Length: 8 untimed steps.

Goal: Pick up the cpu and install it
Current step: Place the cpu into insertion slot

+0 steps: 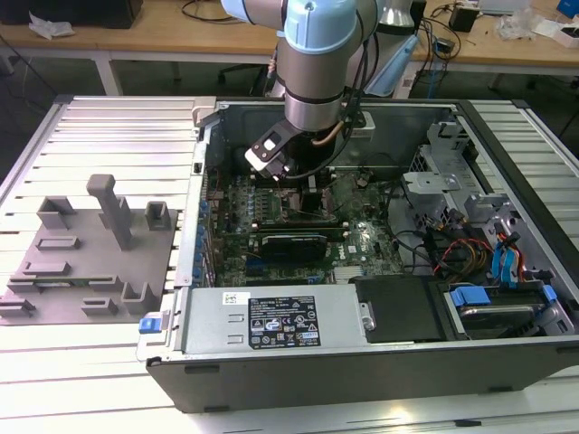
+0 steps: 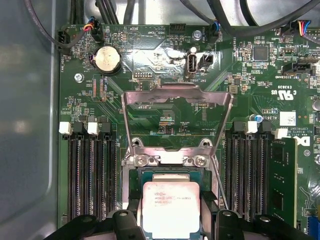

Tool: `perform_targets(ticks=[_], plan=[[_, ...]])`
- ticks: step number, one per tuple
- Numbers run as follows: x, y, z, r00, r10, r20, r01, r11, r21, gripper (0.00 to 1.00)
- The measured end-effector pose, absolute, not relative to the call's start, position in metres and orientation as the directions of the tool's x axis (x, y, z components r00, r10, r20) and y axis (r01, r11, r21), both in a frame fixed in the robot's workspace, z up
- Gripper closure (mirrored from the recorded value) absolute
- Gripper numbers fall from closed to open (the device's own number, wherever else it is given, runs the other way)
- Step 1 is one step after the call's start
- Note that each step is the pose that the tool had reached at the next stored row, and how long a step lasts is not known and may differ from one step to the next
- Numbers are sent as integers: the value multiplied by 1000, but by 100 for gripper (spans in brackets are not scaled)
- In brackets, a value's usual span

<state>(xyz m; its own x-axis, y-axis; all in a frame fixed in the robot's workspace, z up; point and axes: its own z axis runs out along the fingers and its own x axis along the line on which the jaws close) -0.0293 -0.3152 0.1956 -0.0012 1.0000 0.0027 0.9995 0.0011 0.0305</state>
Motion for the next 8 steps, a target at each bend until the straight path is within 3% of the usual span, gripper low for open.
perform_targets(ticks=[8], plan=[[-29, -315, 195, -1, 1000, 3, 1000, 1, 30, 45]])
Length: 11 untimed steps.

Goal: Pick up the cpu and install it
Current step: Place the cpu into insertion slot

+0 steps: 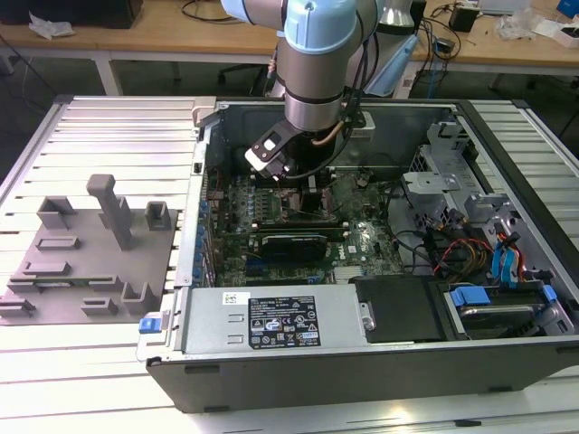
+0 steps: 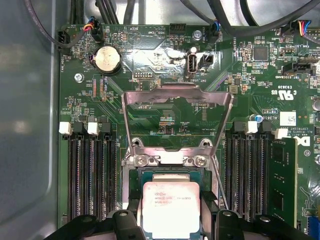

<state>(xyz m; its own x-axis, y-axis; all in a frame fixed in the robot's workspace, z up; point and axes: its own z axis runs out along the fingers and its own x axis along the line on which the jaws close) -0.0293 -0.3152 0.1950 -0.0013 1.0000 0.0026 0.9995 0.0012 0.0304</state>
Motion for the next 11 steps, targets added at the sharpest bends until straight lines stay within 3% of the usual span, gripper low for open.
perform_targets(ticks=[11], plan=[[-31, -315, 195, -1, 1000, 5, 999, 1, 35, 45]])
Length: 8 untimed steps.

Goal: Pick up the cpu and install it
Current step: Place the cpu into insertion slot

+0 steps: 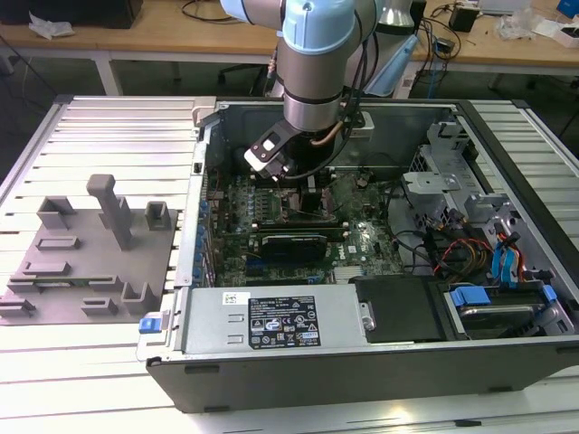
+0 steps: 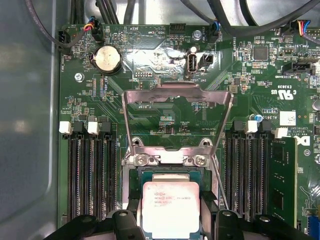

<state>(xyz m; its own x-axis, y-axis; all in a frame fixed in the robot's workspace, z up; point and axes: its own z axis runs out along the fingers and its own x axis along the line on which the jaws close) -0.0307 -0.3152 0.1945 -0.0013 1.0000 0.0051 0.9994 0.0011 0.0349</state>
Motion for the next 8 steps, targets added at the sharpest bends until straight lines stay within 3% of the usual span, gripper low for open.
perform_targets(ticks=[6, 7, 8], plan=[[-31, -315, 194, -1, 1000, 7, 999, 1, 36, 45], [-31, -315, 194, -1, 1000, 6, 999, 1, 36, 38], [-31, -315, 194, -1, 1000, 5, 999, 1, 35, 38]])
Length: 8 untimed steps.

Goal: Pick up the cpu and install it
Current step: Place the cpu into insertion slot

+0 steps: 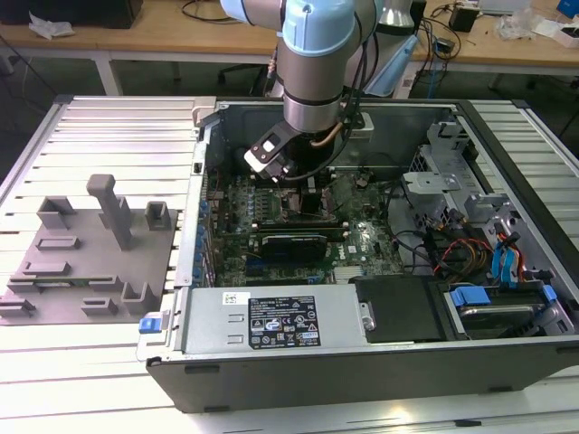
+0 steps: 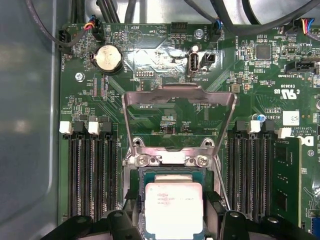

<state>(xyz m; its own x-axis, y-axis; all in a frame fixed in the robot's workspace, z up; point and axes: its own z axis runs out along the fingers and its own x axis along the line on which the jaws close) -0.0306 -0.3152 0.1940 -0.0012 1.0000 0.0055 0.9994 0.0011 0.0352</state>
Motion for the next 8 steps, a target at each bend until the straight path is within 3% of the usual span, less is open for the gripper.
perform_targets(ticks=[8], plan=[[-30, -315, 194, 32, 999, 7, 999, -33, 35, 38]])
